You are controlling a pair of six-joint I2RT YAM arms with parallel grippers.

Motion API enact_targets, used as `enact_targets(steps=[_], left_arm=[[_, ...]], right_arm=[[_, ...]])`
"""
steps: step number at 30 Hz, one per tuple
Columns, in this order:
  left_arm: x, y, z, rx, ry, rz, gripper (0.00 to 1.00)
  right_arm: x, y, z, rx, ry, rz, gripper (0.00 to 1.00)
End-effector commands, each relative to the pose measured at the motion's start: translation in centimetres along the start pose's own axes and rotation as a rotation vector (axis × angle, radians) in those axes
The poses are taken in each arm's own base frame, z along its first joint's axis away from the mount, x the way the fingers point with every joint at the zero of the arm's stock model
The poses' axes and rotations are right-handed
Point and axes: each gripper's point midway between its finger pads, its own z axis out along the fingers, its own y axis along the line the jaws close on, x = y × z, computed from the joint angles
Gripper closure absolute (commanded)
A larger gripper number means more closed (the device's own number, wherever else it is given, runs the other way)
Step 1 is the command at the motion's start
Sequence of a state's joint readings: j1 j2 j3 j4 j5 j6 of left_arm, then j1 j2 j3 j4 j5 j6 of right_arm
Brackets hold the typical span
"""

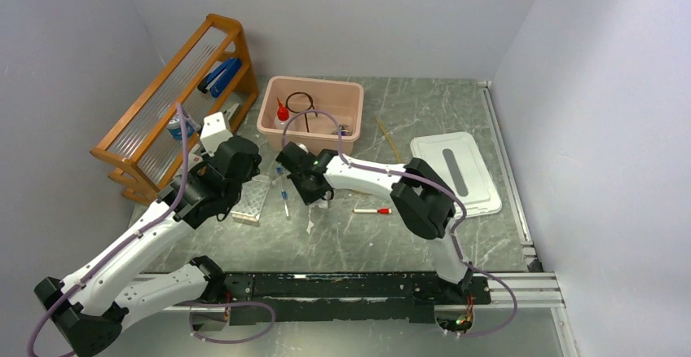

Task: Organize the chemistry lab equipment

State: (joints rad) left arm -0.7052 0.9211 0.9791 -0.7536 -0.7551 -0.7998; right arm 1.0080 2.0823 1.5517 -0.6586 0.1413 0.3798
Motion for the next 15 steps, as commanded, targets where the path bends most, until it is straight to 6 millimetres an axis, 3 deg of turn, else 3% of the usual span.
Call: enact_targets(steps=[1, 5, 9, 11, 15], left_arm=[[-2.7, 0.2, -0.6, -0.017, -0.074, -0.026, 0.54], [-4.2, 0.3, -1.2, -0.015, -0.114, -0.042, 0.53], [-4.8, -0.6, -1.2, 0.015, -0.127, -0.058, 0.53], [-4.6, -1.5, -0.8, 0.04, -0.123, -0.065, 0.53], [-3.4, -4.5, 0.8, 0.099, -0.065, -0.066, 0.52]], right_arm=[[-6.3, 1.4, -6.2, -0.088, -0.229, 0.033, 1.0], [-10.8, 0.2, -11.4, -0.098, -0.388, 0.087, 1.0], [-16.0, -2.9, -15.9, -0.099, -0.546, 0.157, 1.0], [-17.8, -5.1, -16.1, -0.088, -0.578, 0.188, 1.0], [-19.6, -11.2, -12.7, -0.007, -0.524, 0.264, 1.0]])
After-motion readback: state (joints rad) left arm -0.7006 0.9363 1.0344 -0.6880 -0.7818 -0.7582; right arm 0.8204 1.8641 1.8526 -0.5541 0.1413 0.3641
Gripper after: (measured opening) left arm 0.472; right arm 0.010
